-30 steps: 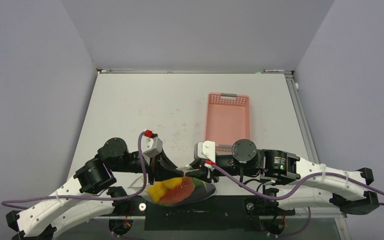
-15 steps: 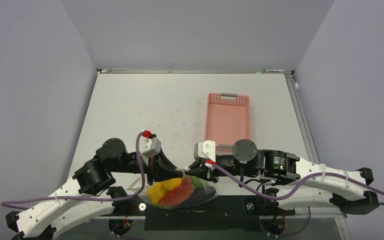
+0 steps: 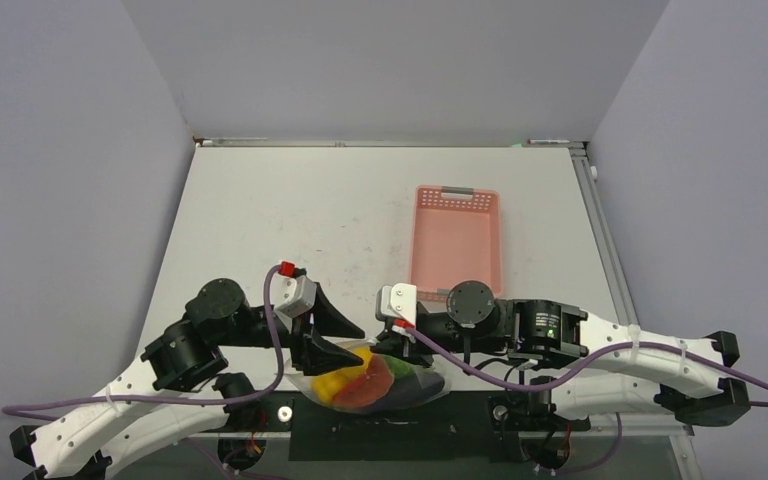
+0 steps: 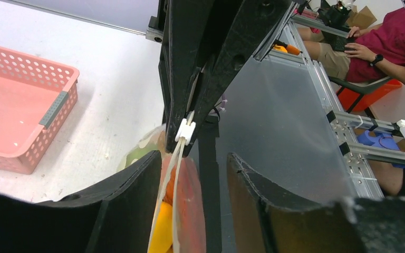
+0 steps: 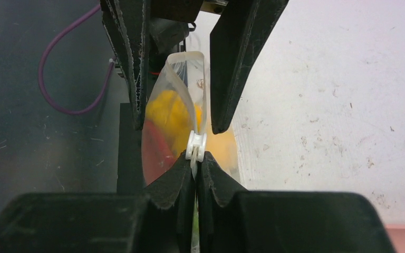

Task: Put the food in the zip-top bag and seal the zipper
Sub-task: Zip the zipper food storage bag at the center of the board.

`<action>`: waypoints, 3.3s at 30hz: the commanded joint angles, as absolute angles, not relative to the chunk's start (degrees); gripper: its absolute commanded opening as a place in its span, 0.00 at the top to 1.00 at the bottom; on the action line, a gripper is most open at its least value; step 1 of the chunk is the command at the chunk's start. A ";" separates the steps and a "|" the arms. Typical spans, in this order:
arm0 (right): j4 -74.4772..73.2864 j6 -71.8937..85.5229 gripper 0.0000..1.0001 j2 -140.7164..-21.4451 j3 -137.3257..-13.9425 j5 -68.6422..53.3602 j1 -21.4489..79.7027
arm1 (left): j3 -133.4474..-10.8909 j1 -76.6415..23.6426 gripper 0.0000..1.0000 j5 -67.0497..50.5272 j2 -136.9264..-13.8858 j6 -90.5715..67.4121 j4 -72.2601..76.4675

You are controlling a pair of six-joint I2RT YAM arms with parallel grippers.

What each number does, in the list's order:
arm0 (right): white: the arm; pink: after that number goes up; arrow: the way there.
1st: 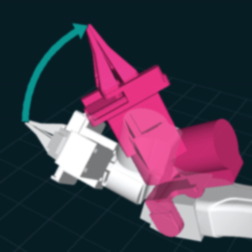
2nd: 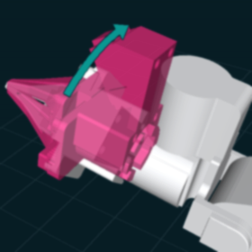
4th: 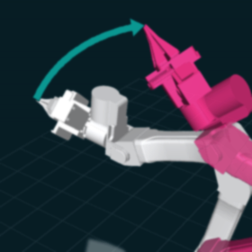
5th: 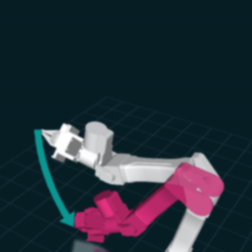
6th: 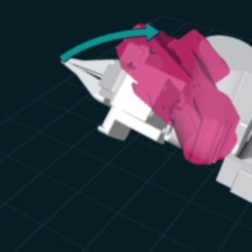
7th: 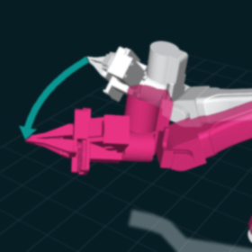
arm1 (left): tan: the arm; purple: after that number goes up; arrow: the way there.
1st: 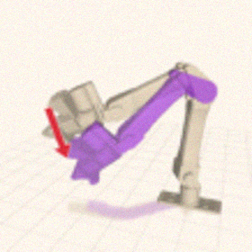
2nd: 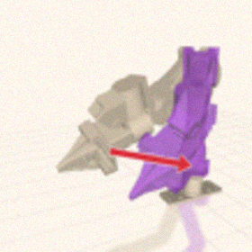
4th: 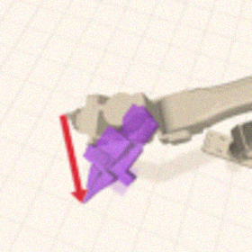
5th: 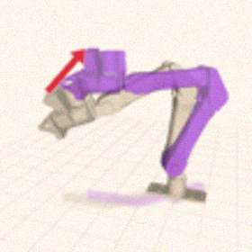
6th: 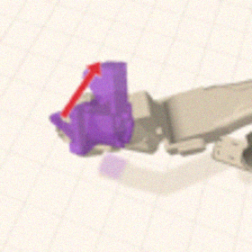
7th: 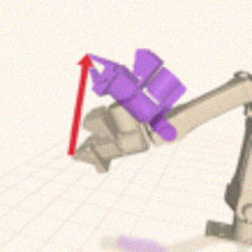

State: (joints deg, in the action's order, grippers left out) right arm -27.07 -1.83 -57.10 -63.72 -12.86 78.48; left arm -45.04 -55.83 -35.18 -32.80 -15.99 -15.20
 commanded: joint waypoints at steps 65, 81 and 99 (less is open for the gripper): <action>-14.52 0.64 0.95 -45.26 -61.91 -2.42 80.48 | -43.79 -56.08 1.00 -31.66 -35.40 -14.55 -13.60; -11.38 -1.94 0.95 -37.67 -61.41 11.30 80.34 | -43.85 -56.07 1.00 -29.59 -34.89 -14.16 -16.77; -7.16 -6.92 0.95 -36.61 -59.14 28.97 80.29 | -43.77 -56.08 1.00 -25.88 -32.00 -13.05 -23.32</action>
